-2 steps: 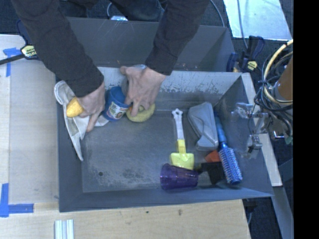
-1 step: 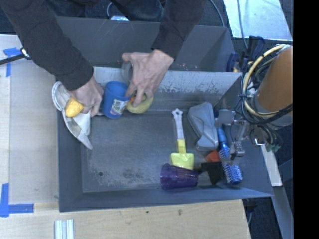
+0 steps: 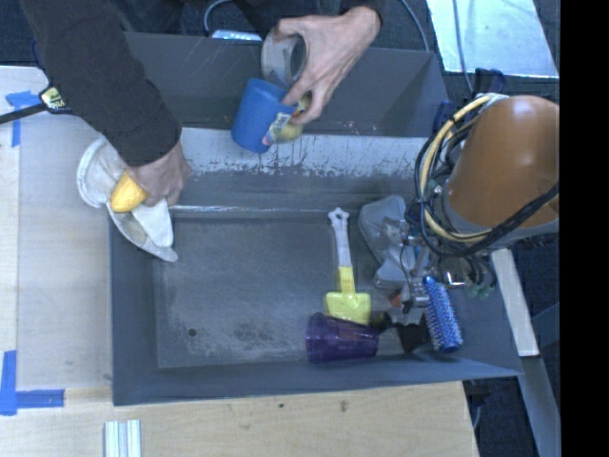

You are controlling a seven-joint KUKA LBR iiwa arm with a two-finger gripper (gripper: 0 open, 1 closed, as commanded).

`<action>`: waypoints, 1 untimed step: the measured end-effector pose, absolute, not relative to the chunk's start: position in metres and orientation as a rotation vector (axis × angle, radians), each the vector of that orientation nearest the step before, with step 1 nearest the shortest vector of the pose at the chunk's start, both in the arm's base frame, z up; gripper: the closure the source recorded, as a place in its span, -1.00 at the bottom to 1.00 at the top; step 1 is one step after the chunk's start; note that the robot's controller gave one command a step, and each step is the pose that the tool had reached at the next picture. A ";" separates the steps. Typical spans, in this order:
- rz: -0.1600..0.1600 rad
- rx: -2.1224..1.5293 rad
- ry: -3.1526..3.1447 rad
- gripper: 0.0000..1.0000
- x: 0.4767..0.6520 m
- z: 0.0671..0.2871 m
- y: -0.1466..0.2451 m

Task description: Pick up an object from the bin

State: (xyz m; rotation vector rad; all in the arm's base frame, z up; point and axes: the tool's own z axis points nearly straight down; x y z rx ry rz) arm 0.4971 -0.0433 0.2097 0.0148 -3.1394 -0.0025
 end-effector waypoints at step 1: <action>0.000 0.092 -3.142 -1.00 0.503 0.202 -0.047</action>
Offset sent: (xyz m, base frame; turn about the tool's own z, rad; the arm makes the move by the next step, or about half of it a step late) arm -0.0019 0.0055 -0.0799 -0.0051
